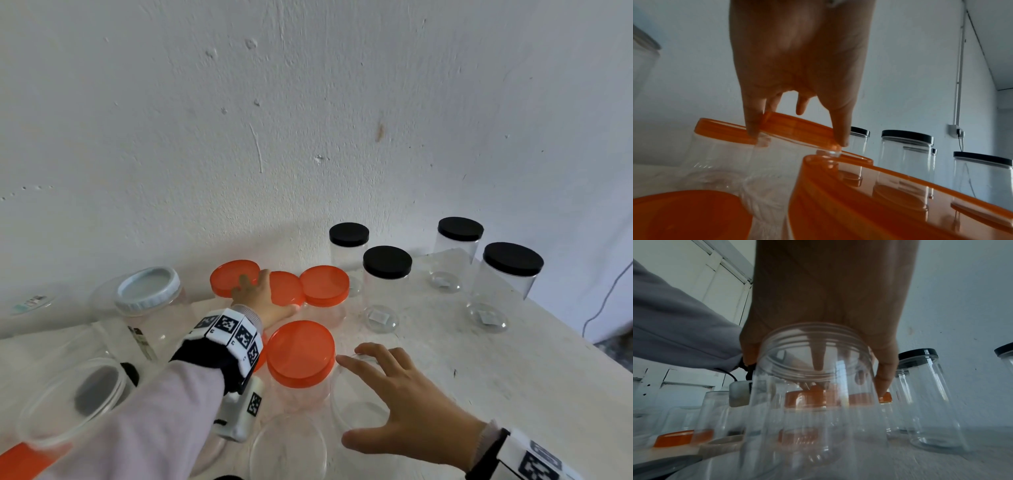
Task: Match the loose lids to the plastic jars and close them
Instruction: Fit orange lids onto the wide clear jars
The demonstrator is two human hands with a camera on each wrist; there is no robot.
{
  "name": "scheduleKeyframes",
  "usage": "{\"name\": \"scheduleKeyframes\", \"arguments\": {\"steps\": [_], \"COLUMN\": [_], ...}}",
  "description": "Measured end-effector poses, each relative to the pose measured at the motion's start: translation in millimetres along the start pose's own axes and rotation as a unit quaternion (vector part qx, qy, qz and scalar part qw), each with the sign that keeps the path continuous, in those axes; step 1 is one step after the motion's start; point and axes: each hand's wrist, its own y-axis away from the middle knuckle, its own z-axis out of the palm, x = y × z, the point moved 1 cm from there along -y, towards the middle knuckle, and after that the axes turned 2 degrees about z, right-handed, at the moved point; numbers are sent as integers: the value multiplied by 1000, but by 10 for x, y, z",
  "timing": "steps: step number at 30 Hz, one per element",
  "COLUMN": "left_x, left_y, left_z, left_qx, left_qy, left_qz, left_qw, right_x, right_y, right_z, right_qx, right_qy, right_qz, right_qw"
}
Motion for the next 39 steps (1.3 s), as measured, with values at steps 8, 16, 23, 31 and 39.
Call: {"name": "scheduleKeyframes", "arguments": {"steps": [8, 16, 23, 31, 39], "left_x": [25, -194, -619, -744, -739], "left_y": [-159, -127, 48, 164, 264], "left_z": [111, 104, 225, 414, 410], "left_qx": [-57, -61, -76, -150, -108], "left_qy": [28, 100, 87, -121, -103], "left_qz": [56, 81, 26, -44, -70], "left_qw": [996, 990, 993, 980, 986], "right_x": [-20, -18, -5, -63, -93], "right_y": [15, 5, 6, 39, 64], "right_z": [-53, -36, -25, -79, -134], "right_qx": [-18, -6, -3, -19, -43], "right_qy": [-12, -9, 4, 7, 2], "right_qz": [-3, 1, 5, 15, 20], "right_qw": [1000, 1000, 1000, 1000, 999]}}
